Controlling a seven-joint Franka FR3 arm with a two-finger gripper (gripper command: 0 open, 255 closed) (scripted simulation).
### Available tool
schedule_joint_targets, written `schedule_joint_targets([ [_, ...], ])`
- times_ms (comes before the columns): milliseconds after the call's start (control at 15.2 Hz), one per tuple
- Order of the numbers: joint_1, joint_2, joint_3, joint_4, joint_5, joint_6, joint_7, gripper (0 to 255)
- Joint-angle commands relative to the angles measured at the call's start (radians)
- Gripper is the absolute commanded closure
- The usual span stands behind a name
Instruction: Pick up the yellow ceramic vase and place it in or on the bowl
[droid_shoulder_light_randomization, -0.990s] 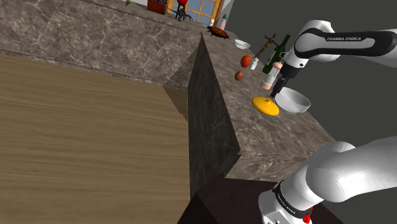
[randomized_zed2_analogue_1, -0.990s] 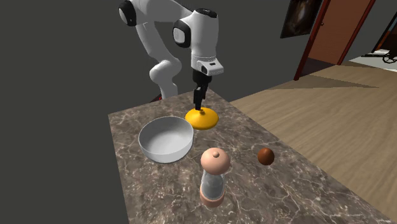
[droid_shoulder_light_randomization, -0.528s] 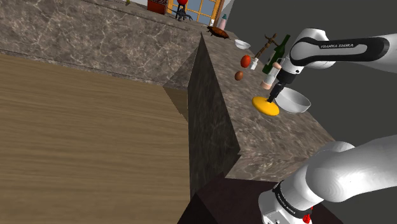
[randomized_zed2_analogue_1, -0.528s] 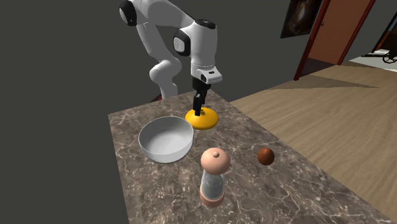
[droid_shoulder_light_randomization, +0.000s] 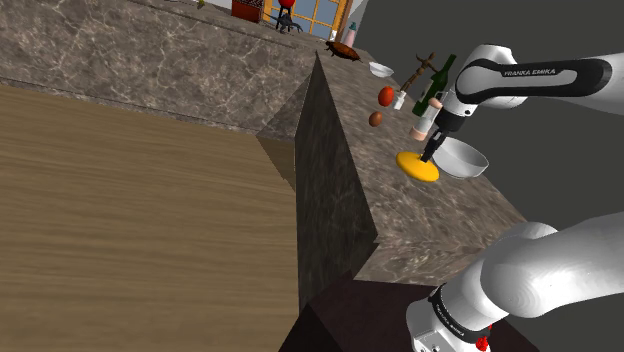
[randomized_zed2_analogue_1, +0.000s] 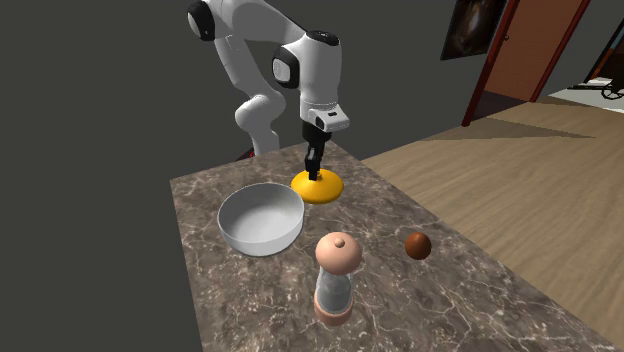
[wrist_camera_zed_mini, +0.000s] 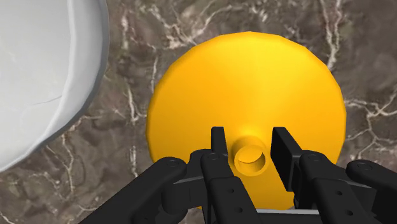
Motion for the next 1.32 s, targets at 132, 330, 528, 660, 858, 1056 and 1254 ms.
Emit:
schedule_joint_targets([
  [132,0.0,0.0,0.0,-0.001,0.0,0.0,0.0,255],
  [330,0.0,0.0,0.0,-0.001,0.0,0.0,0.001,255],
  [528,0.0,-0.008,0.006,0.02,0.002,-0.029,0.0,255],
  [660,0.001,-0.016,0.013,0.041,0.004,-0.057,0.0,255],
  [858,0.002,-0.025,0.022,0.074,0.007,-0.099,-0.001,255],
  [1056,0.003,-0.031,0.03,0.109,0.011,-0.141,-0.002,255],
  [1254,0.005,-0.035,0.038,0.145,0.016,-0.181,-0.003,255],
])
